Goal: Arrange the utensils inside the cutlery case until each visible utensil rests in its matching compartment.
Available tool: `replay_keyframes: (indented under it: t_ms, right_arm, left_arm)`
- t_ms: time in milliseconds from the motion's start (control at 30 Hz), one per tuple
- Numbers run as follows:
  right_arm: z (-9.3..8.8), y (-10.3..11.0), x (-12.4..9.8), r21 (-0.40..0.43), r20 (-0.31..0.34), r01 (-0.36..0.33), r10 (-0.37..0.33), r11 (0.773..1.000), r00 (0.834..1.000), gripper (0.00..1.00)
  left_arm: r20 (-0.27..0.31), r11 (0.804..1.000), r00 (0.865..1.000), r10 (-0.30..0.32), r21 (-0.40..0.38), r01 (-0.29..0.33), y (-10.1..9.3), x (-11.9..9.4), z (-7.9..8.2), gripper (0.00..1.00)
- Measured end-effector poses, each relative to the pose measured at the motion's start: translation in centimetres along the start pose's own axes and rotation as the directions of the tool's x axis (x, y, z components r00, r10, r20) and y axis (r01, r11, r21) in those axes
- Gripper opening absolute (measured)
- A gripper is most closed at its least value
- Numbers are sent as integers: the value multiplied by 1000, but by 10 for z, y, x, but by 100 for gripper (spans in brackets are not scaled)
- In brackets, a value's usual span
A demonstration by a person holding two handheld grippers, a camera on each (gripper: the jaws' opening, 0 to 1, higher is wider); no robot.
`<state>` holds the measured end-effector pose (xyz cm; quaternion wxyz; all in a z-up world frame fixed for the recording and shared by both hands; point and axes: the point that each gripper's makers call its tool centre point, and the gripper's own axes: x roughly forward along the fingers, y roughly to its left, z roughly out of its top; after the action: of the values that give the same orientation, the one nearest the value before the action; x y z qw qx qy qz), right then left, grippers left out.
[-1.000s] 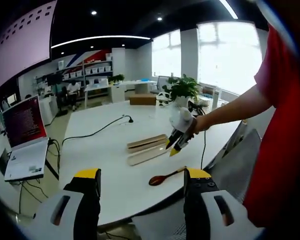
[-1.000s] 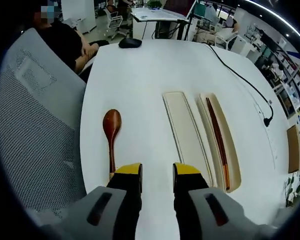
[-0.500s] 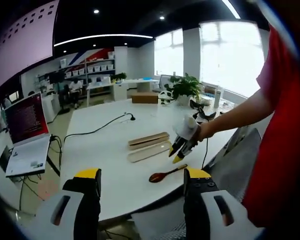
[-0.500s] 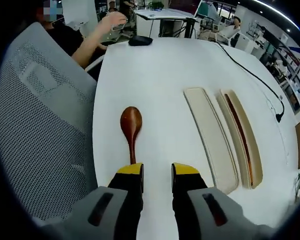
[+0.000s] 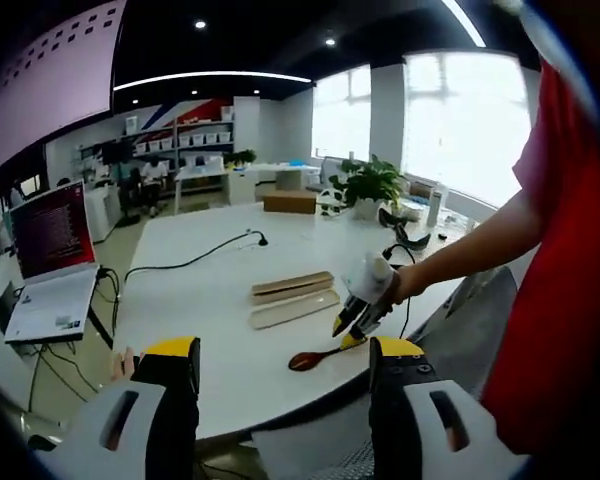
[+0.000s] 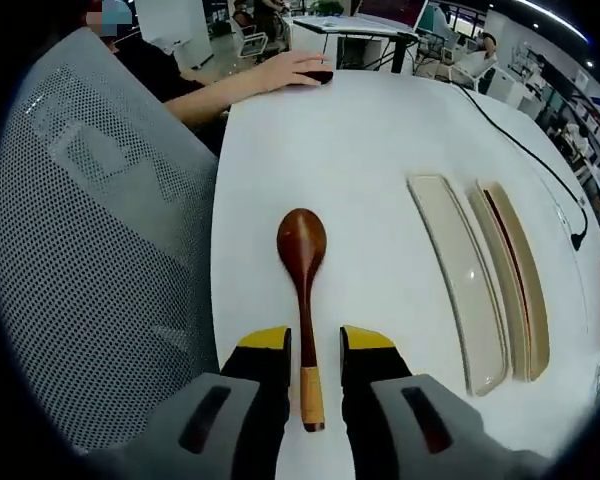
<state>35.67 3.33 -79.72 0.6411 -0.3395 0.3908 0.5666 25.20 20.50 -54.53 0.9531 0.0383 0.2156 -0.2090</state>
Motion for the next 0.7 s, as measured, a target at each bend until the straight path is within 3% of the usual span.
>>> replay_keyframes:
  t_ms: [700]
  right_arm:
    - [6, 8, 17, -37, -8, -6, 6, 999, 1000, 14]
  left_arm:
    - [-25, 999, 999, 47, 10, -47, -6, -6, -6, 69]
